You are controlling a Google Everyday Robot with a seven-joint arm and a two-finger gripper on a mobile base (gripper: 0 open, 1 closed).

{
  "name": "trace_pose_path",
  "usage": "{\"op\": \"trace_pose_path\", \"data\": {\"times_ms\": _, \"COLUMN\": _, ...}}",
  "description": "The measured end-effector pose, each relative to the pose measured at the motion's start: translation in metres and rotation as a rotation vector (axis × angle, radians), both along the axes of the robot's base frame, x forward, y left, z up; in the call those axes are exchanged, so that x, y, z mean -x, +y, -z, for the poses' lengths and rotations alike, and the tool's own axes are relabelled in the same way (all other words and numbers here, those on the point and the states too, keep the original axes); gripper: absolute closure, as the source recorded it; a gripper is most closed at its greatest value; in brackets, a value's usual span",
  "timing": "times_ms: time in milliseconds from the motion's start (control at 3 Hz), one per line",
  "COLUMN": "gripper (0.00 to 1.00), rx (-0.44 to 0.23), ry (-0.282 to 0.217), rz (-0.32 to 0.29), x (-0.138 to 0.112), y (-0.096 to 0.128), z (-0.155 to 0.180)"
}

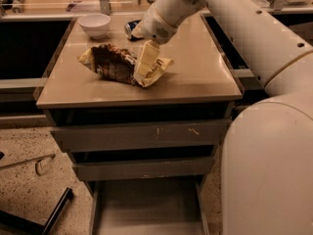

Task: Place brown chip bag into bottom drawer

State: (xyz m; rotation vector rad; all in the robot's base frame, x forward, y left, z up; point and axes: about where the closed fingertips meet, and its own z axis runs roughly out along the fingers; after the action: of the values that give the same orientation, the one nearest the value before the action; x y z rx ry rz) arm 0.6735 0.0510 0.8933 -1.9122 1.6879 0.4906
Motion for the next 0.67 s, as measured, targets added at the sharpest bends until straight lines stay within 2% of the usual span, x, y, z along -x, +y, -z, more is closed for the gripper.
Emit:
{"op": "trace_pose_path", "data": {"times_ms": 333, "gripper": 0.0, "rx": -0.045, "ry": 0.048, "rz": -0.03, "x": 0.0003, "y": 0.0182, "z": 0.0387}}
{"op": "trace_pose_path", "data": {"times_ms": 667, "gripper": 0.17, "rx": -0.048, "ry": 0.053, "rz": -0.032, "x": 0.0003, "y": 0.0208, "z": 0.0424}}
